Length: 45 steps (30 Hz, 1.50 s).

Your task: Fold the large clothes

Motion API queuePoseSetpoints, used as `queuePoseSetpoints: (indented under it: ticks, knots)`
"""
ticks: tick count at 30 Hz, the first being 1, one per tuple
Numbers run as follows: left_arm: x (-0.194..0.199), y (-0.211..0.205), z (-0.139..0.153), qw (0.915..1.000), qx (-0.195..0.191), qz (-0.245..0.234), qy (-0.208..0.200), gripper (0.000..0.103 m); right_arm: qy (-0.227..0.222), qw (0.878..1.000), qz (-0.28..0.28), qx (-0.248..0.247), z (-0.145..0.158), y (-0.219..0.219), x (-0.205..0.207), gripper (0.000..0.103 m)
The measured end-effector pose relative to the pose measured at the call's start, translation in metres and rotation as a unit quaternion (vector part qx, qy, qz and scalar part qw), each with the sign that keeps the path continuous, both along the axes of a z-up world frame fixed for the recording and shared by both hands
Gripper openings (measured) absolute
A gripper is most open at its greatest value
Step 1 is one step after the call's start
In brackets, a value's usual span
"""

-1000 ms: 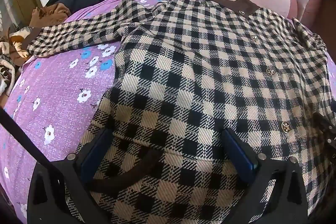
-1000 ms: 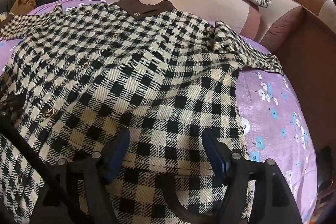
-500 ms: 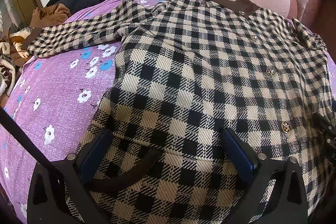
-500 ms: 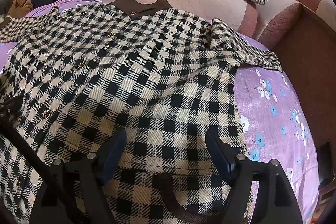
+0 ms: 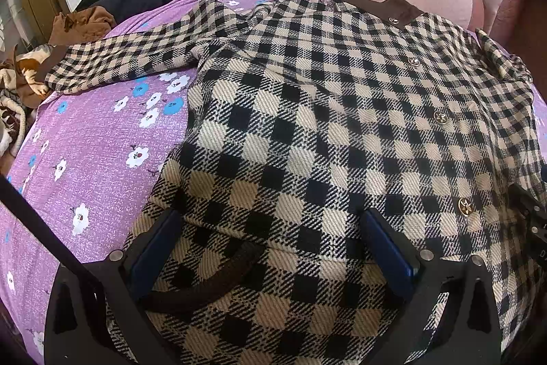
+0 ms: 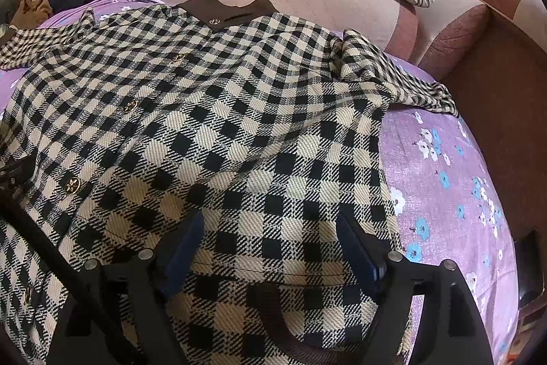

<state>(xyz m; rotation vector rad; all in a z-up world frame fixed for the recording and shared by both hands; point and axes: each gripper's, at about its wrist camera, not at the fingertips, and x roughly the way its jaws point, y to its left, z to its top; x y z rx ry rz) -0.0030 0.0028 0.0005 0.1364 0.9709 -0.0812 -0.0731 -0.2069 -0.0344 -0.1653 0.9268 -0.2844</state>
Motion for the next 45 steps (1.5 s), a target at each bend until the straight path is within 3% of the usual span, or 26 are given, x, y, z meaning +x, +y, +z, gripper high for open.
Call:
queuePoseSetpoints:
  ticks: [35, 39, 42, 45]
  knots:
    - [-0.001, 0.001, 0.001, 1.0, -0.002, 0.0, -0.001, 0.103, -0.007, 0.999, -0.025, 0.031, -0.006, -0.011, 0.0, 0.094]
    - [-0.009, 0.004, 0.015, 1.0, -0.005, -0.003, -0.004, 0.09, -0.008, 0.999, -0.028, 0.038, -0.006, -0.012, -0.003, 0.094]
    - [-0.011, 0.016, 0.038, 0.999, -0.042, -0.003, -0.014, 0.089, -0.008, 0.999, -0.031, 0.04, -0.006, -0.011, -0.009, 0.094]
    - [-0.001, 0.042, 0.063, 0.9969, -0.064, 0.031, -0.035, 0.089, -0.008, 0.999, -0.03, 0.038, -0.005, -0.01, -0.013, 0.094]
